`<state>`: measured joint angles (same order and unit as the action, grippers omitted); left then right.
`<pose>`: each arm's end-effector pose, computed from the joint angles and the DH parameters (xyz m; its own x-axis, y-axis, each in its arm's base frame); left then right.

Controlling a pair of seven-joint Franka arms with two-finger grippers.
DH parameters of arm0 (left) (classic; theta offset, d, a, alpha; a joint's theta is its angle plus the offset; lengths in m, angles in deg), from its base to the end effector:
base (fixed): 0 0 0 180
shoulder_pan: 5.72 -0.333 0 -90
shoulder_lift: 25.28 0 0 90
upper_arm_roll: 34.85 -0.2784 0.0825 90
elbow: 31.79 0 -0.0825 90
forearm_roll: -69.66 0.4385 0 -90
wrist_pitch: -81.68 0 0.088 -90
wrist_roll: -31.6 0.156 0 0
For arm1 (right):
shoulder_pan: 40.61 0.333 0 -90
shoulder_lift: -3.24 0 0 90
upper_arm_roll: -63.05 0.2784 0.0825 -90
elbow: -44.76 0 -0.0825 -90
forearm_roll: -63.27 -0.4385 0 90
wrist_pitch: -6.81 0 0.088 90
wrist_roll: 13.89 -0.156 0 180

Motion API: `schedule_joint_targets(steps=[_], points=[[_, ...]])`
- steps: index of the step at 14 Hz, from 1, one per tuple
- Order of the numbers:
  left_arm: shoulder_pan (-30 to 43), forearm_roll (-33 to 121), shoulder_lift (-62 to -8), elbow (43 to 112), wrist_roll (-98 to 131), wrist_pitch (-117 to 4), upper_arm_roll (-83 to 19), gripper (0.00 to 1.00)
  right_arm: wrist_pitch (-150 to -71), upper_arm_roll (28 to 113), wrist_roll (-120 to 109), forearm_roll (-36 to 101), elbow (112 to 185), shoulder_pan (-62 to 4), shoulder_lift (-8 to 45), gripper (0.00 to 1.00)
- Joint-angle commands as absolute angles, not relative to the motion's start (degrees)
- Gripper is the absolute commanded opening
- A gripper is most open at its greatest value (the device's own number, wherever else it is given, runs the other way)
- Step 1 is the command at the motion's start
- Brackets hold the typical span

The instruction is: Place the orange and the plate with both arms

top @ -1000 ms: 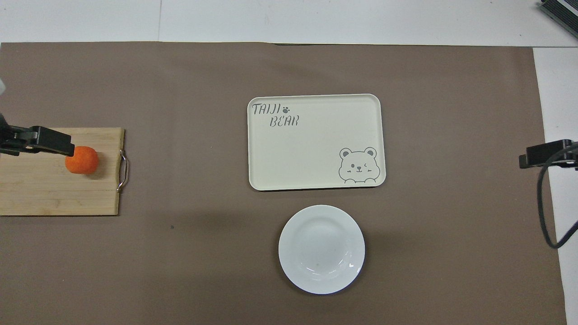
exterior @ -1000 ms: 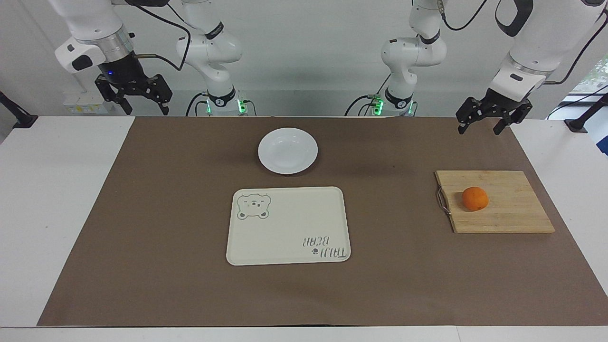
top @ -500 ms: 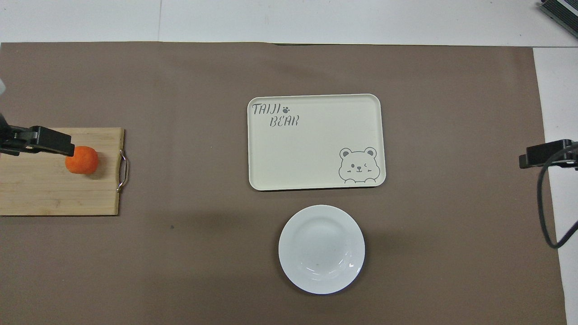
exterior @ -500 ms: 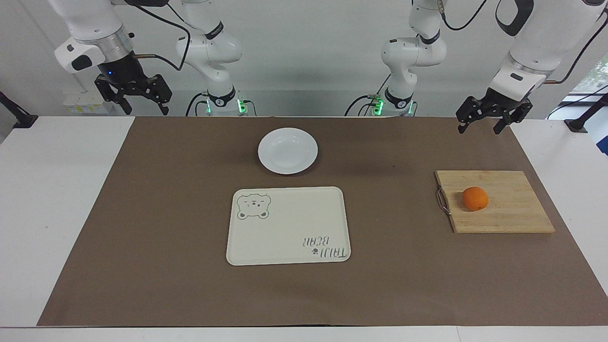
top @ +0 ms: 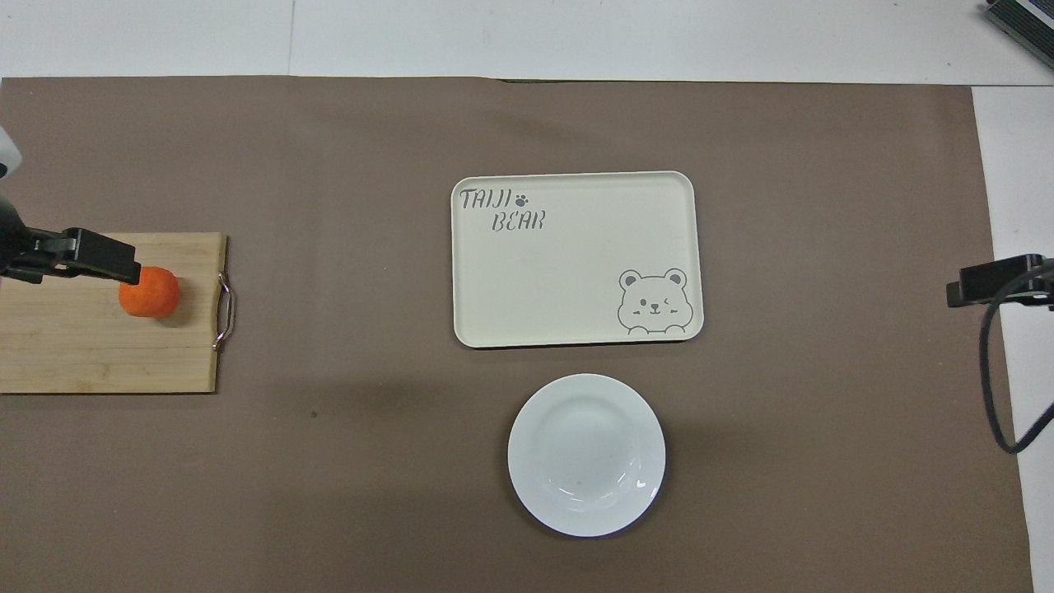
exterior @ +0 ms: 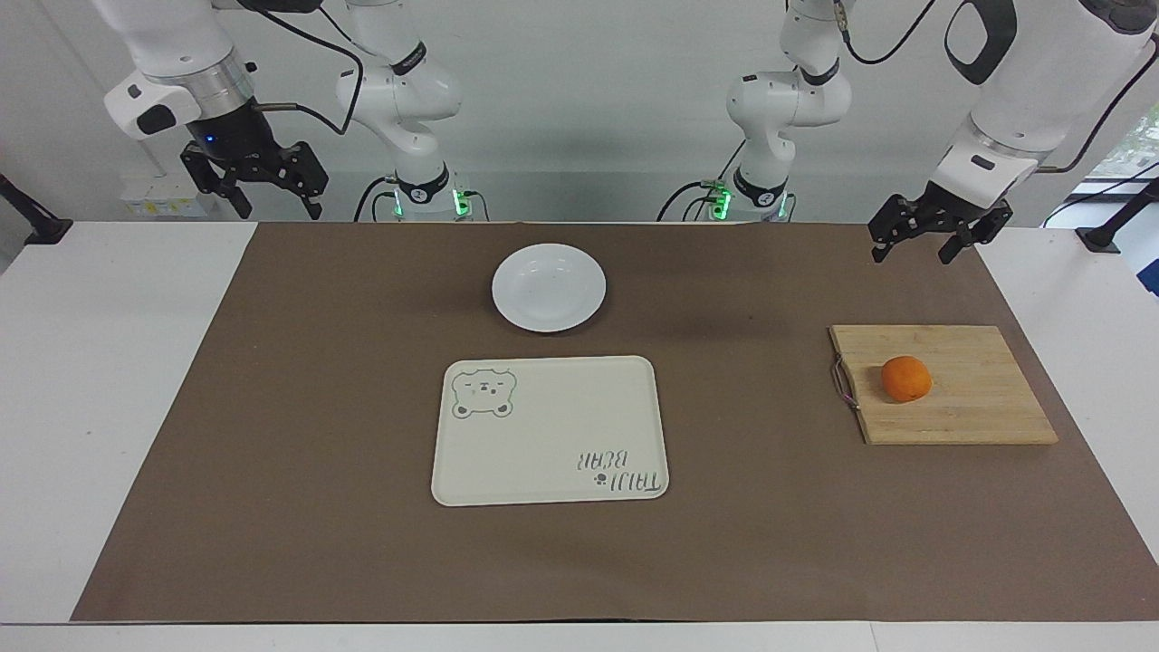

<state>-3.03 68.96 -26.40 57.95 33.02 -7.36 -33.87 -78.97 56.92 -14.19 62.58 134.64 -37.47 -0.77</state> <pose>0.6092 -0.0409 0.5269 0.9955 -0.0889 -0.0314 -0.0885 -0.9960 0.0133 0.5813 -0.0301 0.5740 0.9984 -0.0562 -0.0021 -0.0563 -0.9982 -0.0195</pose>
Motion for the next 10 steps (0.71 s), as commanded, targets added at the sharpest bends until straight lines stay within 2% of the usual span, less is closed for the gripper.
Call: schedule_joint_targets(steps=[1, 6, 10], points=[[-4.74, 69.39, -27.47, 57.5, 36.59, -8.4, -33.8, 1.0, -79.24, 56.9, -13.71, 63.01, 135.46, -37.53, -1.68, 1.0], [-7.22, 69.39, -28.35, 60.58, 41.61, -13.67, -33.8, 1.0, -79.24, 56.9, -13.62, 63.01, 135.55, -37.53, -1.68, 1.0], [-9.5, 69.39, -29.4, 66.29, 45.75, -20.79, -33.8, 1.0, -79.24, 56.9, -13.62, 63.01, 135.55, -37.53, -1.68, 1.0]])
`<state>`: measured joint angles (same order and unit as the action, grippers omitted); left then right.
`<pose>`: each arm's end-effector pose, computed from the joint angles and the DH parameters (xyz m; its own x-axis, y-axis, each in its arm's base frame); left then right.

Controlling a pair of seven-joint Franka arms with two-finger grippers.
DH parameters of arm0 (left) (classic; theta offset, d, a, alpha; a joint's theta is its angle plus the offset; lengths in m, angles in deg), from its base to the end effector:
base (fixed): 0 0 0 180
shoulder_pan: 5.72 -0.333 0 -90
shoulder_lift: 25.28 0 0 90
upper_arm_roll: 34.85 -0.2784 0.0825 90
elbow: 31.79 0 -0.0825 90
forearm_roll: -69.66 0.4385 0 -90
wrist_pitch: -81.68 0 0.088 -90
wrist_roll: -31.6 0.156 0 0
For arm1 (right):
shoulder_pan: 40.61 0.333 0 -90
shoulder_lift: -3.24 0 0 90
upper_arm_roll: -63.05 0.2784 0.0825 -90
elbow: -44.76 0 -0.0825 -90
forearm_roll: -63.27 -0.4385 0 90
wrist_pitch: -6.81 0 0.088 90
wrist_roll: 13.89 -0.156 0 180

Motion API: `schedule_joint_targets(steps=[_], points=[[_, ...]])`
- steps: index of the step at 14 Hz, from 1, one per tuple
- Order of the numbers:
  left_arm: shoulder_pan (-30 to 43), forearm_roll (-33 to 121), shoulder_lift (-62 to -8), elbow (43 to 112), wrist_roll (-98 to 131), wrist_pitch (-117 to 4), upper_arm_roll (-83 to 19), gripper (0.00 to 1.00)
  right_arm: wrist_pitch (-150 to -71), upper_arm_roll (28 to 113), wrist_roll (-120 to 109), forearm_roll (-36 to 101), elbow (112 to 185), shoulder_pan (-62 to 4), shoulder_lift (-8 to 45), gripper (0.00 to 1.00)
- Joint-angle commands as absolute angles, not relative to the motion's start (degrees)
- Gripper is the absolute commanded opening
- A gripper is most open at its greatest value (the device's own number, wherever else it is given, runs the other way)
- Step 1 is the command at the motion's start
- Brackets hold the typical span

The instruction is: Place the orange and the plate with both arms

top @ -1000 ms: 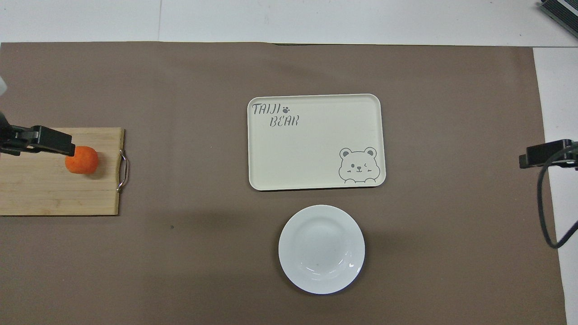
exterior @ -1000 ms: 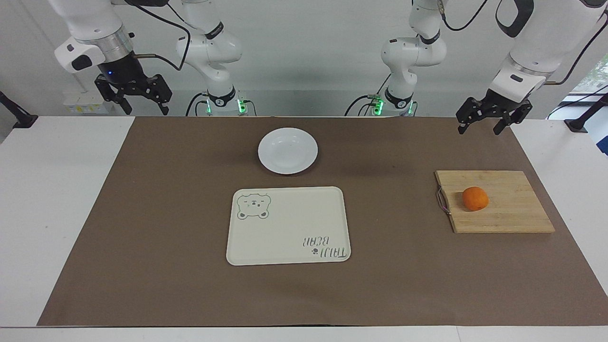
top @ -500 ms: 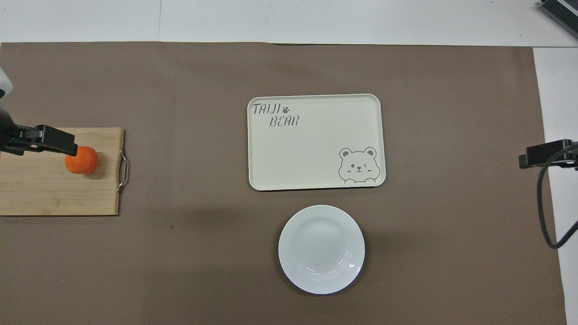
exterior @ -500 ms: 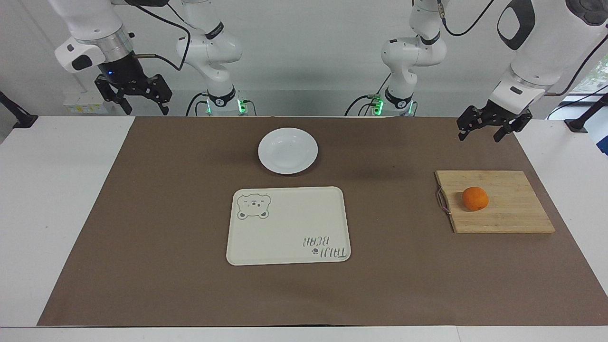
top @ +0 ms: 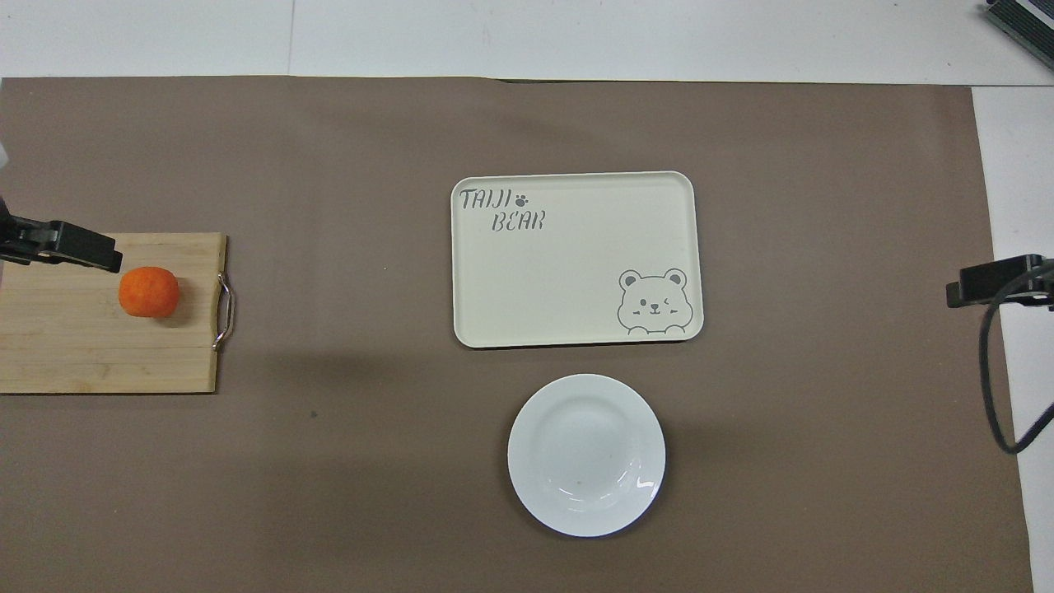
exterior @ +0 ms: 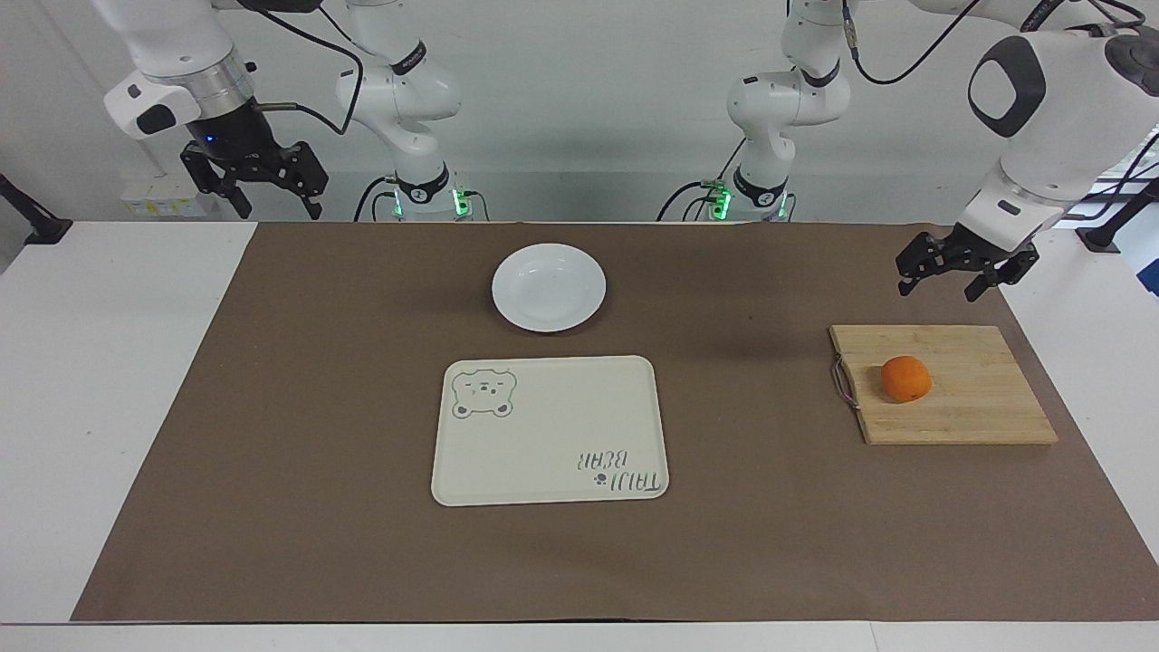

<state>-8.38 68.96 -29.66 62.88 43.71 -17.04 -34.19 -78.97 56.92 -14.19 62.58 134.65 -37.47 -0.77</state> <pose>0.6363 0.0206 0.4603 0.9848 -0.1737 -0.0029 -0.1736 -0.9847 0.0139 0.5813 -0.0301 0.5739 0.9984 -0.0562 -0.0022 -0.0563 -0.9982 -0.0195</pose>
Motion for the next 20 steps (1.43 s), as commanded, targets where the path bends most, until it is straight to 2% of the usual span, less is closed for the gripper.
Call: schedule_joint_targets(steps=[1, 5, 9, 20], points=[[-10.46, 69.39, -29.93, 67.34, 46.53, -21.32, -33.8, 1.0, -79.24, 56.9, -13.62, 63.01, 135.55, -37.53, -1.68, 1.0], [-11.17, 69.39, -32.04, 70.24, 48.21, -26.24, -33.8, 1.0, -79.24, 56.9, -13.62, 63.01, 135.55, -37.53, -1.68, 1.0], [-13.19, 69.39, -36.69, 71.92, 48.39, -33.09, -33.8, 1.0, -79.24, 56.9, -13.62, 63.01, 135.55, -37.53, -1.68, 1.0], [-15.39, 69.39, -41.71, 79.74, 48.65, -48.39, -33.8, 1.0, -79.24, 56.9, -13.62, 63.01, 135.72, -37.62, -1.86, 1.0]])
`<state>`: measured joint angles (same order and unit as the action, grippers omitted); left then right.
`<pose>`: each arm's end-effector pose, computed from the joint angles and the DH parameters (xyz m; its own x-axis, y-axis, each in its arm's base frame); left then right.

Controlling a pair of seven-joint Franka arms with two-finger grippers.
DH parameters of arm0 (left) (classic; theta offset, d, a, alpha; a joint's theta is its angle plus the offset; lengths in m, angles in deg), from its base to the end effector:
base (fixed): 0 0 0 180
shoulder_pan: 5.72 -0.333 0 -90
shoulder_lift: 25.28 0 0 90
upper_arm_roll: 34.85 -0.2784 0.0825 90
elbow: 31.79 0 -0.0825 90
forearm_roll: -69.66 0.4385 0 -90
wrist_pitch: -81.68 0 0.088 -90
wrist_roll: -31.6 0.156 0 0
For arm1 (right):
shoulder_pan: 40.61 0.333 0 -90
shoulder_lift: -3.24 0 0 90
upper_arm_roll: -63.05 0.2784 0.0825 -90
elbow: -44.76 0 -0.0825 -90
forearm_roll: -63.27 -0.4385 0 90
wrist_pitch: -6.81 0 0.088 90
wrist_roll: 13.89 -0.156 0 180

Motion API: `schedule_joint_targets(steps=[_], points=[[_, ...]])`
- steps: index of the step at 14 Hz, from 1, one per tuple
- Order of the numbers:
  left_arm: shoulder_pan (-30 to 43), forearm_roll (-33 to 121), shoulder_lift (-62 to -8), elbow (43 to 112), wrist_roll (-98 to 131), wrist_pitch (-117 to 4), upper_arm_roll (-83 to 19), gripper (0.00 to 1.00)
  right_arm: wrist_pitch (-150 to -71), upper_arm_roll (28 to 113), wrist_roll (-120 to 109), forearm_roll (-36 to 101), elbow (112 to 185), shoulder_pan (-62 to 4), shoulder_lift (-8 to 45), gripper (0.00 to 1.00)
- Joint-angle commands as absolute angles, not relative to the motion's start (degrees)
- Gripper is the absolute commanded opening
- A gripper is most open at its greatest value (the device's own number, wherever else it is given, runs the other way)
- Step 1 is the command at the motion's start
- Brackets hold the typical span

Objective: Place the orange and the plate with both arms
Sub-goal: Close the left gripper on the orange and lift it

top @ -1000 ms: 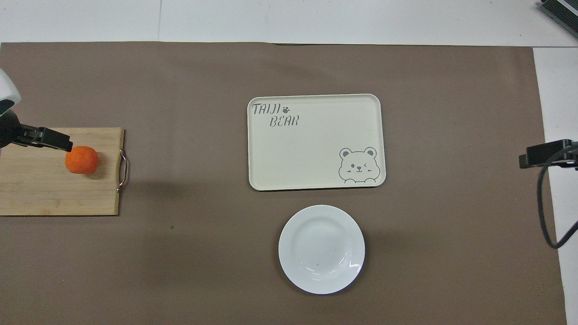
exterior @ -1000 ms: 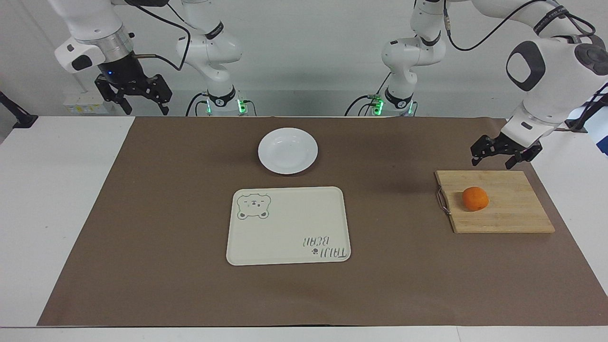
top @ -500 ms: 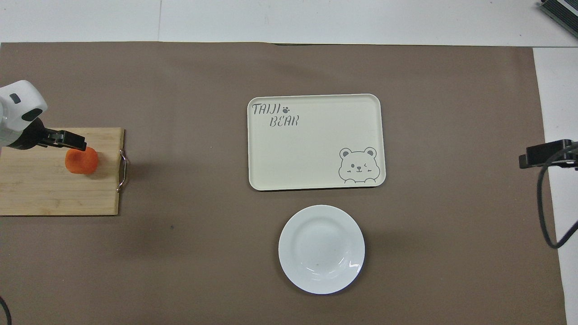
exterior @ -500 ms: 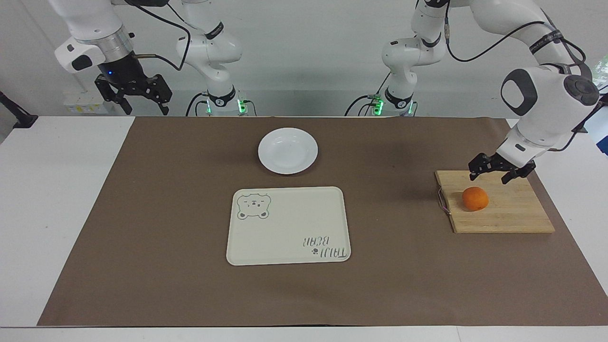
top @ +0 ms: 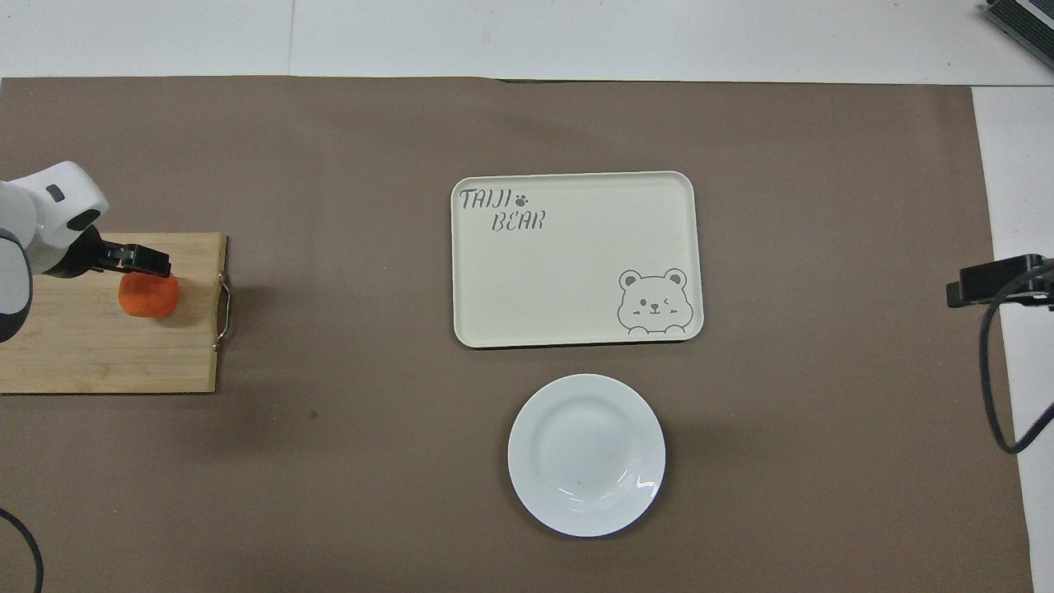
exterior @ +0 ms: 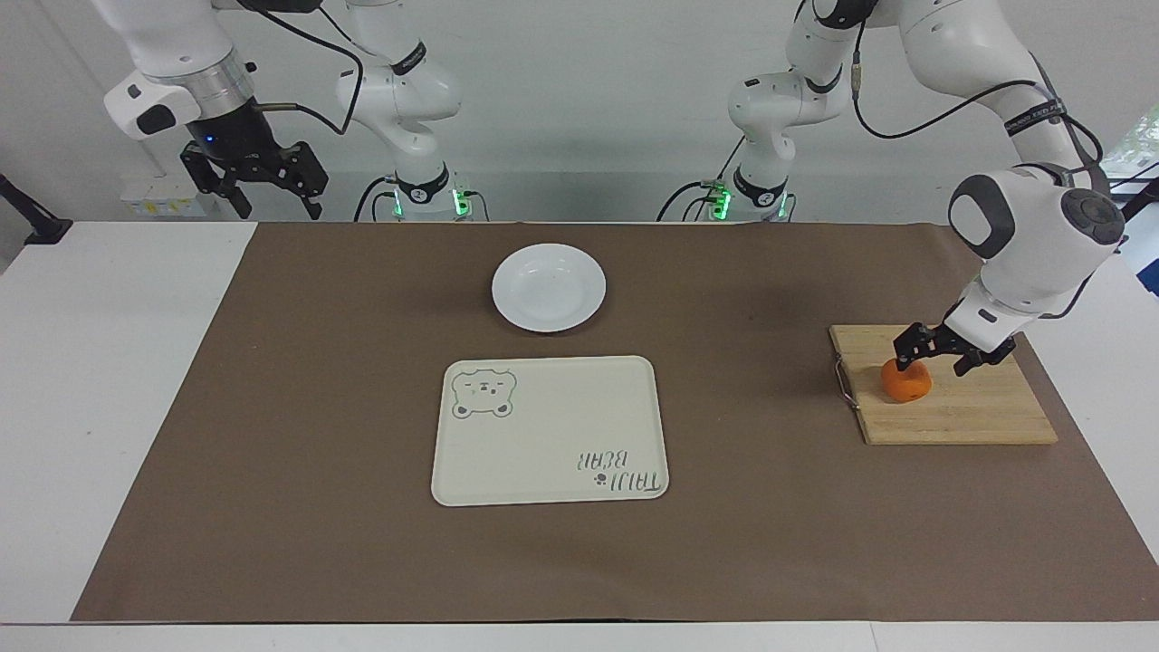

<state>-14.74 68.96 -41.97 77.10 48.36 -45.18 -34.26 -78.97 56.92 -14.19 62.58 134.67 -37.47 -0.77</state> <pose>0.6481 0.0952 0.2340 0.9902 -0.1371 0.0251 -0.1373 -0.9905 0.0059 0.5813 -0.0301 0.5737 0.9984 -0.0562 -0.0026 -0.0563 -0.9982 -0.0195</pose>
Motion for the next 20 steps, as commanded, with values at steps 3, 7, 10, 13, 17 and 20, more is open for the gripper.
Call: schedule_joint_targets(steps=[3, 7, 10, 13, 17, 20], points=[[-15.83, 69.39, -44.16, 80.97, 48.65, -49.8, -33.8, 1.0, -79.24, 56.9, -13.62, 63.01, 135.72, -37.62, -1.86, 1.0], [-15.83, 69.3, -44.0, 80.89, 48.65, -48.93, -33.8, 0.0, -79.24, 56.9, -13.62, 63.01, 135.81, -37.62, -1.86, 1.0], [-15.13, 69.04, -42.68, 78.87, 48.13, -44.28, -33.8, 0.0, -79.24, 56.9, -13.62, 63.01, 136.07, -37.62, -2.03, 1.0], [-14.78, 69.04, -41.8, 74.75, 47.95, -37.96, -33.45, 0.0, -79.24, 56.9, -13.62, 63.01, 136.16, -37.62, -2.12, 1.0], [-13.56, 68.95, -39.44, 69.21, 45.94, -29.97, -33.1, 0.0, -79.24, 56.9, -13.62, 63.01, 136.16, -37.62, -2.21, 1.0], [-12.23, 69.04, -37.15, 65.69, 43.3, -23.55, -33.1, 0.0, -79.24, 56.9, -13.62, 63.01, 136.16, -37.62, -2.21, 1.0]])
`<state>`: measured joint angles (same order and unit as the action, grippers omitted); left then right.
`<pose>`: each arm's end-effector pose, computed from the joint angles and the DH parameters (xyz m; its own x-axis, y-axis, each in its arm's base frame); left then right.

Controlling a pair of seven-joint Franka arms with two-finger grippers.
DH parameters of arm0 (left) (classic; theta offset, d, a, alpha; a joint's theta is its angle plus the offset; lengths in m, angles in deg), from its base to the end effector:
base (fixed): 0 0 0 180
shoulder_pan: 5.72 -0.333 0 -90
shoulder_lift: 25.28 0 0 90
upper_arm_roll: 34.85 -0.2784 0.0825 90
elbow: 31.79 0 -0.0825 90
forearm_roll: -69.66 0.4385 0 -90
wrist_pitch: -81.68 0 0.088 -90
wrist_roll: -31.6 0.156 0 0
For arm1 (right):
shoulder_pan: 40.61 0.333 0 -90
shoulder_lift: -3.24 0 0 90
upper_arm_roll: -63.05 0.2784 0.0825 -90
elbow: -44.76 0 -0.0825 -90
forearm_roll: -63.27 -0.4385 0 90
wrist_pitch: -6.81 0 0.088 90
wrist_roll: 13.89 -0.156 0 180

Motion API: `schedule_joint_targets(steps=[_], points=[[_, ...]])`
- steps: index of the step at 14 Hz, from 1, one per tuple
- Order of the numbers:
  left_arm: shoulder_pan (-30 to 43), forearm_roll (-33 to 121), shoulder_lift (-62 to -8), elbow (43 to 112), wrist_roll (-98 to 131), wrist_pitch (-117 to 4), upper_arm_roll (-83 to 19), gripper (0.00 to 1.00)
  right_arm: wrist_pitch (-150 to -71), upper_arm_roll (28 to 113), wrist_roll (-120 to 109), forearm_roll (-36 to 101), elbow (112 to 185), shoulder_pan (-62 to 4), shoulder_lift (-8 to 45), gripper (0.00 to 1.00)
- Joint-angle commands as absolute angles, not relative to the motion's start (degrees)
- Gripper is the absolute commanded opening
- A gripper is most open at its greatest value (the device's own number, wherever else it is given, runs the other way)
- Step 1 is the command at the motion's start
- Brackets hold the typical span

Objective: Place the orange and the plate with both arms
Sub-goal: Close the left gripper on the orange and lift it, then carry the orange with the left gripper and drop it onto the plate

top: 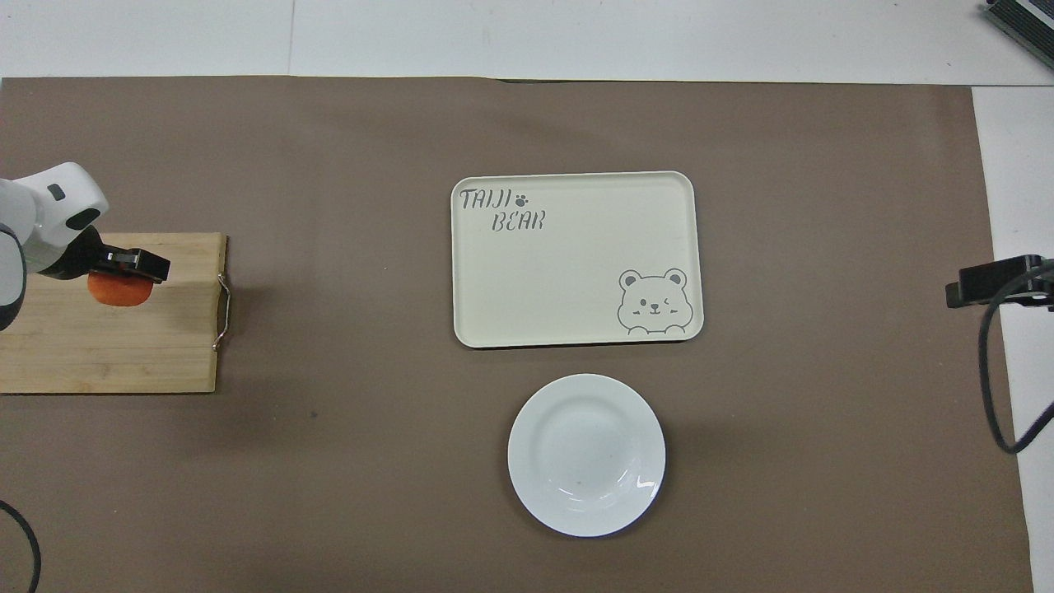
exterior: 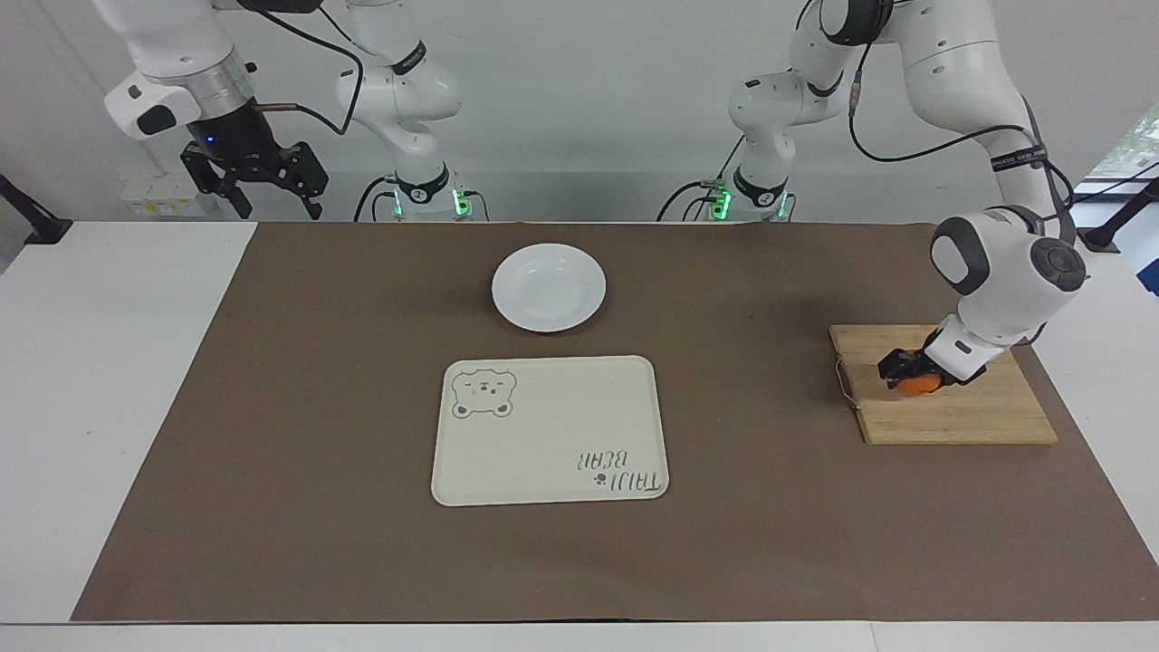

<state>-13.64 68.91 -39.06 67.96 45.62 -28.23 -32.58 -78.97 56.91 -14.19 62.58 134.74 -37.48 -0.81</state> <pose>0.6563 0.0641 0.3232 0.9885 -0.1407 -0.0560 -0.1388 -0.9897 0.0361 0.5811 -0.0303 0.5735 0.9984 -0.0566 -0.0031 -0.0566 -0.9982 -0.0195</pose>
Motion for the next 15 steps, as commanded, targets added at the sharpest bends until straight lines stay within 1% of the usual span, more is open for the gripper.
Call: schedule_joint_targets(steps=[1, 4, 6, 10, 15], points=[[-11.44, 69.3, -36.1, 64.98, 42.07, -21.96, -33.1, 0.0, -79.24, 56.9, -13.62, 63.01, 136.16, -37.62, -2.21, 1.0], [-9.25, 69.39, -33.37, 62.87, 38.04, -16.42, -32.92, 0.0, -79.24, 56.9, -13.62, 63.01, 136.16, -37.62, -2.21, 1.0], [-7.14, 69.39, -30.82, 62.87, 34.87, -14.22, -32.83, 0.0, -79.24, 56.9, -13.62, 63.01, 136.16, -37.7, -2.21, 1.0], [-1.79, 69.39, -29.49, 63.31, 27.14, -12.71, -32.48, 0.0, -79.24, 56.9, -13.62, 63.01, 136.51, -37.71, -2.47, 1.0], [7.18, 69.31, -26.52, 68.48, 17.2, -15.52, -32.39, 0.0, -79.24, 56.9, -13.62, 63.01, 136.6, -37.71, -2.47, 1.0]])
